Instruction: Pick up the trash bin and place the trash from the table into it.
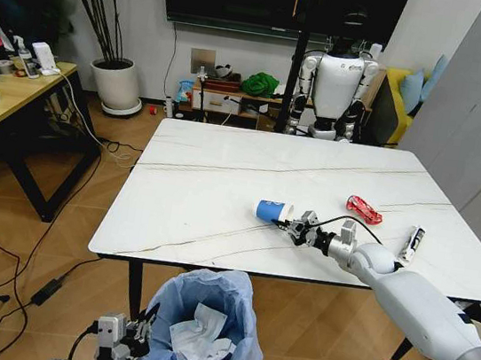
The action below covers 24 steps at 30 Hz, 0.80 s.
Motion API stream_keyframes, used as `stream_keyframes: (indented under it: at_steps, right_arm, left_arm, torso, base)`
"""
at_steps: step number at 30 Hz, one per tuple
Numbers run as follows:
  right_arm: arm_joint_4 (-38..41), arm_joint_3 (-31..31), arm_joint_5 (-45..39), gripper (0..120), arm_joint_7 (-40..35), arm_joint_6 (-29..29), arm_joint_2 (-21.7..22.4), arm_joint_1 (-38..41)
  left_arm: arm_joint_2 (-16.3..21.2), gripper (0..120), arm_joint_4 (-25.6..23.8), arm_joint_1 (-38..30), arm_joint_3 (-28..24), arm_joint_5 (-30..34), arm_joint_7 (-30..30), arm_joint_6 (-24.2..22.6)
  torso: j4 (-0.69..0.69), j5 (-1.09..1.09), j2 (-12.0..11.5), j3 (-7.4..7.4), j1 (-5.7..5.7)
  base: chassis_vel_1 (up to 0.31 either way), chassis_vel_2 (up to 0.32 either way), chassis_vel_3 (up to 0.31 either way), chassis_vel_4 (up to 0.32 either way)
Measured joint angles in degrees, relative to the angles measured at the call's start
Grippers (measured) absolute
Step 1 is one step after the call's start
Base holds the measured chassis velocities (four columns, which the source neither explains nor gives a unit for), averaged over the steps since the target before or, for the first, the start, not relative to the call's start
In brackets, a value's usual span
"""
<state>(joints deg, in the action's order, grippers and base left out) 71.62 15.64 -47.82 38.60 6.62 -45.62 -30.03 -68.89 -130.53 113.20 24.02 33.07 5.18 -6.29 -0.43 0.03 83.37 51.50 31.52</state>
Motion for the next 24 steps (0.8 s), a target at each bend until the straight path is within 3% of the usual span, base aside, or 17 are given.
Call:
stream_keyframes:
  at_steps: [2, 4, 6, 8, 9, 12, 14, 18, 24]
  right_arm:
    - [3.89, -1.55, -0.41, 0, 0.00, 0.00, 2.73, -0.68]
    - [13.93, -5.97, -2.08, 0, 0.21, 0.76, 11.70, -3.80]
    - [16.24, -6.87, -2.54, 0, 0.17, 1.04, 13.70, -4.66]
    - [25.73, -9.56, -3.47, 0, -0.18, 2.40, 20.82, -7.75]
    - [25.73, -9.56, -3.47, 0, -0.18, 2.40, 20.82, -7.75]
    - [37.90, -9.86, -3.61, 0, -0.27, 2.91, 27.86, -9.68]
    - [38.77, -9.86, -3.53, 0, -0.29, 2.93, 28.32, -9.91]
    - [49.73, -9.45, 1.91, 0, -2.06, 3.39, 33.50, -16.67]
    - [50.48, -6.38, 7.92, 0, -2.41, 4.09, 34.48, -20.25]
  left_arm:
    - [0.34, 0, 0.27, -0.43, -1.02, -0.16, 0.33, -0.01]
    - [0.90, 0, 1.25, -2.03, -3.45, -0.29, 1.67, -0.18]
    - [1.00, 0, 1.46, -2.43, -3.96, -0.29, 1.81, -0.24]
    - [0.98, 0, 2.25, -3.73, -5.91, -0.45, 1.93, -0.35]
    - [0.98, 0, 2.25, -3.73, -5.91, -0.45, 1.93, -0.35]
    - [-0.51, 0, 3.05, -4.83, -6.95, -1.34, 1.61, -0.33]
    - [-0.64, 0, 3.13, -5.03, -6.99, -1.37, 1.61, -0.33]
    - [-1.26, 0, 3.83, -7.56, -7.87, -0.92, 1.67, -0.65]
    - [-1.75, 0, 4.96, -9.19, -8.93, -0.60, 1.64, -0.76]
  torso:
    - [0.00, 0.00, 0.00, 0.00, 0.00]
    - [-0.02, -0.03, 0.00, 0.00, 0.00]
    - [-0.04, -0.03, 0.00, 0.00, 0.00]
    - [-0.09, -0.08, 0.01, -0.01, -0.01]
    - [-0.09, -0.08, 0.01, -0.01, -0.01]
    - [0.00, -0.01, 0.01, -0.01, -0.01]
    - [0.00, -0.02, 0.01, -0.01, -0.01]
    - [-0.03, -0.05, 0.01, -0.01, -0.01]
    - [-0.03, -0.02, 0.01, 0.00, -0.01]
  base:
    - [0.000, 0.000, 0.000, 0.000]
    - [0.000, 0.000, 0.000, 0.000]
    - [0.000, 0.000, 0.000, 0.000]
    - [0.000, 0.000, 0.000, 0.000]
    - [0.000, 0.000, 0.000, 0.000]
    - [0.000, 0.000, 0.000, 0.000]
    - [0.000, 0.000, 0.000, 0.000]
    - [0.000, 0.000, 0.000, 0.000]
    - [0.000, 0.000, 0.000, 0.000]
